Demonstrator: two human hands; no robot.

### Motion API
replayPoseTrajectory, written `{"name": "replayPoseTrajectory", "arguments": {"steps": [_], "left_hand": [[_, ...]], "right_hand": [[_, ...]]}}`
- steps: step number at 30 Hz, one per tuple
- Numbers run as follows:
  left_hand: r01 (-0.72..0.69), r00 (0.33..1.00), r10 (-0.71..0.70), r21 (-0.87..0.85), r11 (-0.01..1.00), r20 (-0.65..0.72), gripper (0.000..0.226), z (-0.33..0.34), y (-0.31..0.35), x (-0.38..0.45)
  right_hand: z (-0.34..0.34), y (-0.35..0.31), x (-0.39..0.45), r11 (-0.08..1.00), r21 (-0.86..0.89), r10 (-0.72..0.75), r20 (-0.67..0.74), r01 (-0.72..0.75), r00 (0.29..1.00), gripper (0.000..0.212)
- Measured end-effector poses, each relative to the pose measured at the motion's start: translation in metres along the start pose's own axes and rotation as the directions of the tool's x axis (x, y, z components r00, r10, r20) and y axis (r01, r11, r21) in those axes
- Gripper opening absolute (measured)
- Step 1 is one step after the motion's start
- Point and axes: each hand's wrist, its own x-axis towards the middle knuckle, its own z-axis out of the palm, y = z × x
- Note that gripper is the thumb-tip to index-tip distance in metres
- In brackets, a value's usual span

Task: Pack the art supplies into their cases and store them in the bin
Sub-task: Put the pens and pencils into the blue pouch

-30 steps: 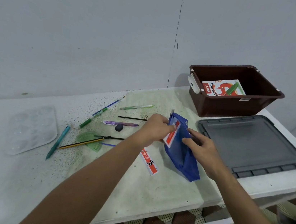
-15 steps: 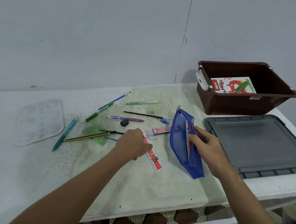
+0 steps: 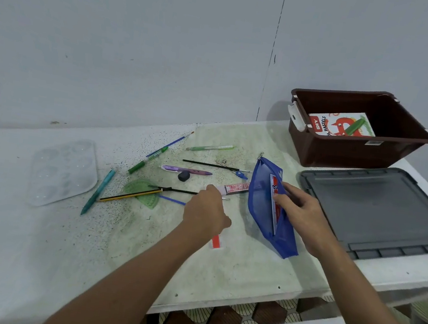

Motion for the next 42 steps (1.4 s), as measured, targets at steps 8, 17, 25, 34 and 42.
{"name": "replayPoseTrajectory", "arguments": {"steps": [8, 17, 25, 34, 42], "left_hand": [[-0.043, 0.998, 0.046, 0.064, 0.997, -0.047, 0.048, 0.007, -0.012, -0.009], [-0.186, 0.968, 0.197, 0.085, 0.979, -0.153, 0.044, 0.008, -0.027, -0.009], [0.084, 0.990, 0.031, -0.753, 0.653, 0.137, 0.032, -0.030, -0.037, 0.003], [0.020, 0.954, 0.223, -0.781, 0.624, 0.202, 0.025, -0.042, 0.028, 0.008], [-0.311, 0.928, 0.373, -0.529, 0.790, 0.011, 0.025, -0.011, 0.077, 0.029]], "right_hand": [[0.000, -0.003, 0.000, 1.000, -0.024, 0.005, 0.019, -0.005, 1.000, 0.045], [-0.001, -0.004, -0.002, 1.000, 0.013, 0.006, 0.022, -0.006, 1.000, 0.045], [-0.003, -0.003, -0.001, 0.997, 0.078, 0.021, 0.002, -0.021, 1.000, 0.043], [-0.015, 0.000, -0.003, 0.994, 0.111, 0.013, 0.011, -0.014, 1.000, 0.040], [-0.031, 0.010, 0.000, 0.988, 0.152, -0.004, 0.018, 0.001, 1.000, 0.038]]}}
